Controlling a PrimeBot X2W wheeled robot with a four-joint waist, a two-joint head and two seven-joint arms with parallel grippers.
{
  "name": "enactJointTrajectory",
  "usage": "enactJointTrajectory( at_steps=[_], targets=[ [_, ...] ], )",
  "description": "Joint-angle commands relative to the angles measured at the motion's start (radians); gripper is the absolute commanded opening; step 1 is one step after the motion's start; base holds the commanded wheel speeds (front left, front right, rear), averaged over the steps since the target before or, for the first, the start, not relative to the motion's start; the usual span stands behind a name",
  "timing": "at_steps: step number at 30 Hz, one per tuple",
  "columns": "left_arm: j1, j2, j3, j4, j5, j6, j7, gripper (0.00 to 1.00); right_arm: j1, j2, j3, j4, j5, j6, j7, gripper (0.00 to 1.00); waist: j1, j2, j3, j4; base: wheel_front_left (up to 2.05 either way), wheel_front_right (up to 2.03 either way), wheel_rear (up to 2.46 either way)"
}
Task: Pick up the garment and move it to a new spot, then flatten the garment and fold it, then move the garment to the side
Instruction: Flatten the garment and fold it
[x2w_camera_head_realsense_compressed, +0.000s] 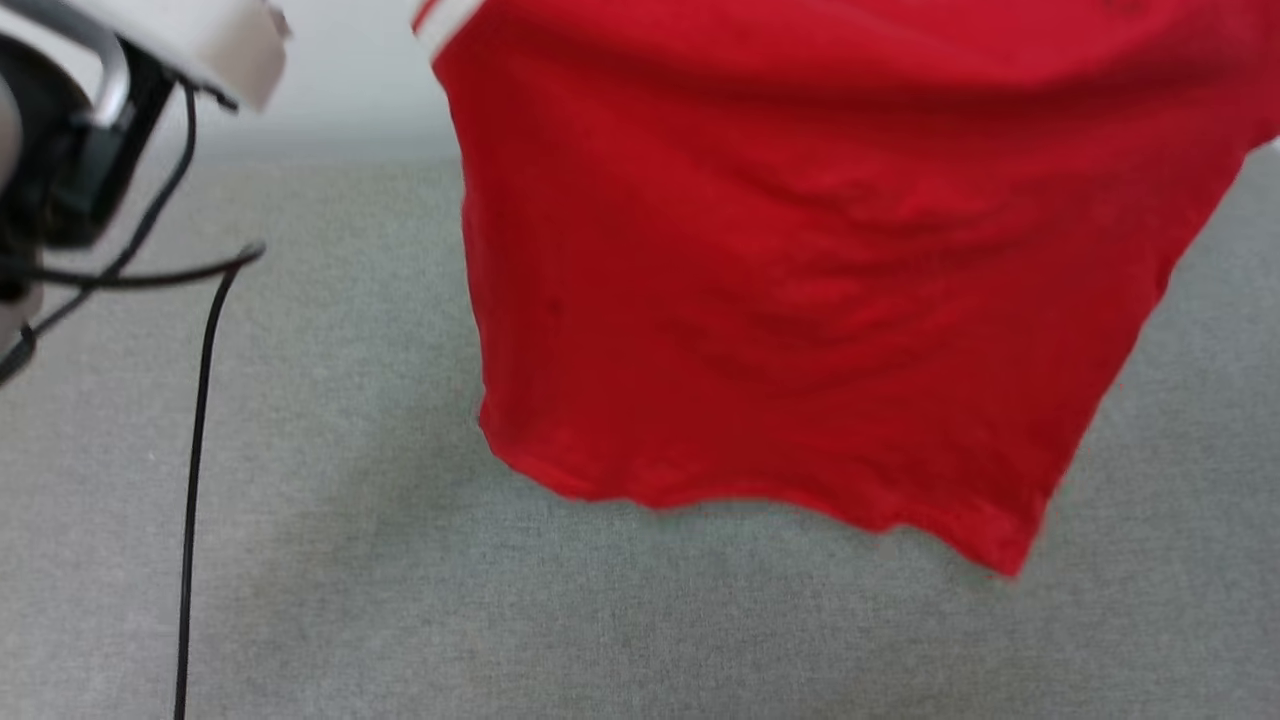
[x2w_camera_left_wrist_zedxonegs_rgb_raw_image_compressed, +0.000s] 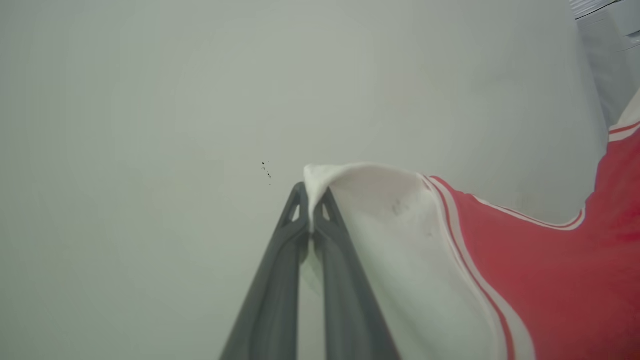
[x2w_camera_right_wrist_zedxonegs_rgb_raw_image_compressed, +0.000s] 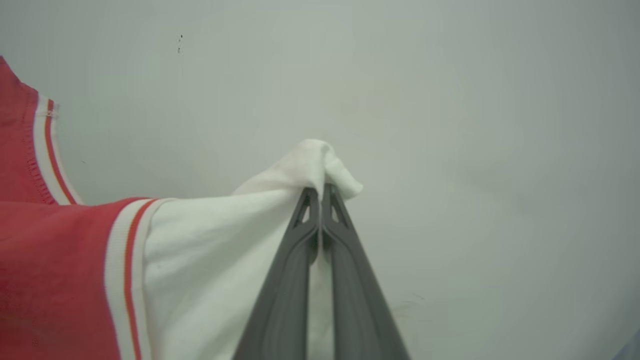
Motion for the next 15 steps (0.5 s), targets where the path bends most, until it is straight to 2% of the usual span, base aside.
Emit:
enactJointTrajectory(
  at_steps=[1,8,15],
  targets=[
    [-0.023,-0.009,0.01,0.022,0.0,-0.004,-0.007,0.0,-0.035,0.003,0.011,0.015,0.011,-0.001,0.003,0.0,0.0001,0.0,0.037,0.003,0.0,0.0,0.0],
    [-0.135,-0.084,0.024,0.186,0.022,-0.038,-0.037,0.0,-0.246,0.025,0.103,0.157,-0.012,-0.001,-0.008,0.0,0.0001,0.0,0.16,0.007,0.0,0.0,0.0],
    [-0.302,-0.175,0.028,0.404,0.078,-0.074,-0.092,0.0,-0.529,0.08,0.177,0.373,-0.072,-0.001,-0.047,0.0,0.0001,0.0,0.278,0.016,0.0,0.0,0.0]
  ],
)
